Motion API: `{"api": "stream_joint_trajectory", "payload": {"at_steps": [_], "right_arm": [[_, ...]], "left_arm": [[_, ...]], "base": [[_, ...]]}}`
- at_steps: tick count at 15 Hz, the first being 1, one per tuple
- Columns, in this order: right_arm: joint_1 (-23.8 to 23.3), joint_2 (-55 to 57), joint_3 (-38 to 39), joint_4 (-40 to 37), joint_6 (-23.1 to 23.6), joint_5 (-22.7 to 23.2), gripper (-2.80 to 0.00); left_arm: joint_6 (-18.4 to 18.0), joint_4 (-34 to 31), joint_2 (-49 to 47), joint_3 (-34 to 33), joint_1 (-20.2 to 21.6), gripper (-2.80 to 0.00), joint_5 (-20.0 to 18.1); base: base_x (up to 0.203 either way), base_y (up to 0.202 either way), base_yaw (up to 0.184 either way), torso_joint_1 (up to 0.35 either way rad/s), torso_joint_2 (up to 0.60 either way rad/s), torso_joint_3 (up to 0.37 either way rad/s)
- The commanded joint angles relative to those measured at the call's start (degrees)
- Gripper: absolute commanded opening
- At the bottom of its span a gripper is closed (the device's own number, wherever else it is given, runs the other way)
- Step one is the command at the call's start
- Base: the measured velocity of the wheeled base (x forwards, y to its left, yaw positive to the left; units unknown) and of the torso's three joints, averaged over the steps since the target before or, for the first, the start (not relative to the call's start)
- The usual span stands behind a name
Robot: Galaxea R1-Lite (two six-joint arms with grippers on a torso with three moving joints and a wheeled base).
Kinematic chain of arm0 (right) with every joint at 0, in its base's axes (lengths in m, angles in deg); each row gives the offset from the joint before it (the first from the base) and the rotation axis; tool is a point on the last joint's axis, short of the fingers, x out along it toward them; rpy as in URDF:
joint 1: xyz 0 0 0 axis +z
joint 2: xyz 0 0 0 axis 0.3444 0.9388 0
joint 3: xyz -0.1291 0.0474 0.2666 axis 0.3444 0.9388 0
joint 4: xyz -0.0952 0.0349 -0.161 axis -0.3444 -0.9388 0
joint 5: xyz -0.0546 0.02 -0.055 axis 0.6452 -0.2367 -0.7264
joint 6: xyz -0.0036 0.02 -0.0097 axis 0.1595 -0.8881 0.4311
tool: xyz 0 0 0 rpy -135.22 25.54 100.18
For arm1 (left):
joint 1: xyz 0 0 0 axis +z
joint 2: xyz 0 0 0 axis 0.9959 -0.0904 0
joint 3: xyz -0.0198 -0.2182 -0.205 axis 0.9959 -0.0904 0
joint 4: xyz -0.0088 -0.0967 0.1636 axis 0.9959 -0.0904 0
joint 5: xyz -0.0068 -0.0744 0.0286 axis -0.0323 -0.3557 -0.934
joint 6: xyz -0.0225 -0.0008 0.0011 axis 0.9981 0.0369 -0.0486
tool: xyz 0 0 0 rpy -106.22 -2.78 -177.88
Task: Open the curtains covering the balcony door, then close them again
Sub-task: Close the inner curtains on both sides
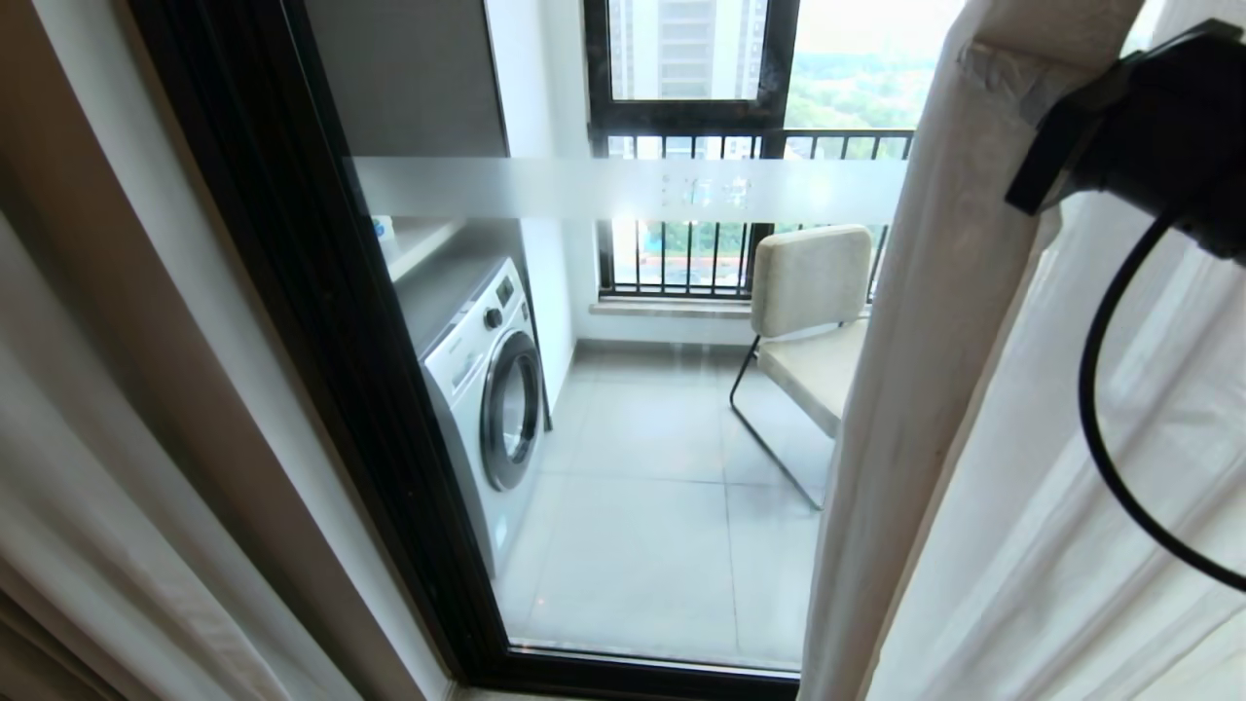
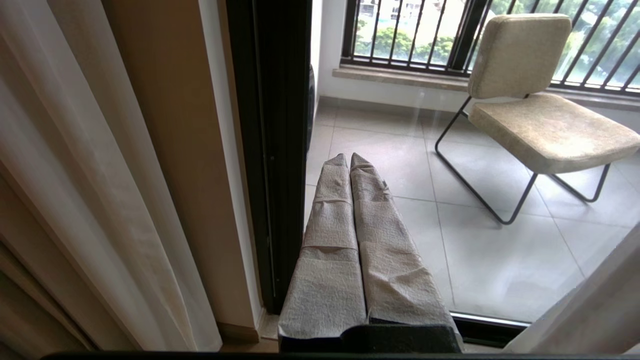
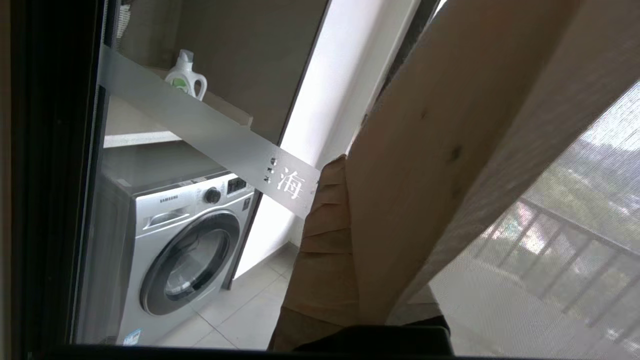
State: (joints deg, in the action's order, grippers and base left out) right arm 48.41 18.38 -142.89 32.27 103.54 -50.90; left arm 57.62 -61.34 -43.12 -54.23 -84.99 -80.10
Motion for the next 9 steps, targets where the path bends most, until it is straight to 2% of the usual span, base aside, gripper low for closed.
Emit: {"api": "stream_joint_trajectory", "payload": {"at_steps": [1, 5, 9], "right_arm": [[2.7, 2.4, -0.1, 1.6, 0.6, -1.3, -2.8], [2.8, 2.3, 0.3, 2.3, 0.5, -2.8, -2.8], [2.2, 1.2, -0.2, 2.5, 0.2, -10.7, -2.8]], "left_arm": [[0.1, 0.0, 0.0, 0.0, 0.0, -2.8, 0.0], [0.1, 0.0, 0.0, 0.0, 0.0, -2.8, 0.0], [0.1, 0.0, 0.0, 0.0, 0.0, -2.8, 0.0]], "base": [[0.0, 0.0, 0.0, 0.0, 0.0, 0.0], [0.0, 0.0, 0.0, 0.0, 0.0, 0.0], [0.0, 0.0, 0.0, 0.0, 0.0, 0.0]]}}
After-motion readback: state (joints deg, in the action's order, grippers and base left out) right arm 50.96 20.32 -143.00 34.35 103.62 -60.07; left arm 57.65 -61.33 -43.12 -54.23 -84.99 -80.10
